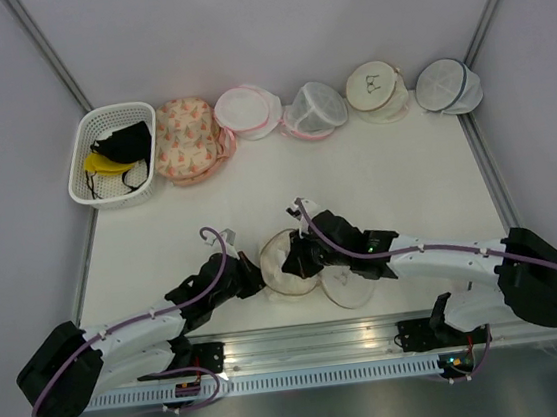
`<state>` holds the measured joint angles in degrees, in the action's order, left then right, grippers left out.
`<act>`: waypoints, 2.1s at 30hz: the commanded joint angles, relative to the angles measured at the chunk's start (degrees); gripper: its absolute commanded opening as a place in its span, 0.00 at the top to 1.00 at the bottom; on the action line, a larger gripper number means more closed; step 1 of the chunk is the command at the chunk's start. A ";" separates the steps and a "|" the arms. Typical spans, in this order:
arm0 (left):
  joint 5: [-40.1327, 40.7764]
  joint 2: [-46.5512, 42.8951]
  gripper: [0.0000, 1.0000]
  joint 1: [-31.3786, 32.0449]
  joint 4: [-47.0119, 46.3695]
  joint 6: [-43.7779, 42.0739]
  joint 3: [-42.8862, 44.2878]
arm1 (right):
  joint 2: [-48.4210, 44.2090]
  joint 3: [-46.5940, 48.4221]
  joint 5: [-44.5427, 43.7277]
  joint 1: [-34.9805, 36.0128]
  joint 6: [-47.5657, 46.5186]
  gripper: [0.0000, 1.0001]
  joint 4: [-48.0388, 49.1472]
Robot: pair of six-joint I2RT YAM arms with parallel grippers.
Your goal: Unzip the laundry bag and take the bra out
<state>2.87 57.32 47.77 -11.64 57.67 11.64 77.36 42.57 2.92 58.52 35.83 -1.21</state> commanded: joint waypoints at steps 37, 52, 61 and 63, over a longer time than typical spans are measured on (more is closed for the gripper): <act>-0.41 0.77 0.98 0.31 -3.04 1.57 0.58 | -15.85 2.17 7.99 0.19 -6.75 0.41 -9.68; -1.11 2.44 0.98 0.31 -4.09 1.74 1.89 | 3.13 12.27 -13.28 1.51 0.91 0.44 -15.23; -1.29 1.48 0.98 0.31 -4.01 1.83 1.46 | 15.52 19.13 -26.82 1.60 3.80 0.52 -24.36; -1.03 0.78 0.98 0.22 -3.57 1.83 1.37 | 16.76 18.78 -28.84 1.51 3.98 0.52 -25.50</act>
<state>1.23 59.48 48.23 -13.85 59.35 11.94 92.44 59.86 -19.68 60.01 38.39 -22.37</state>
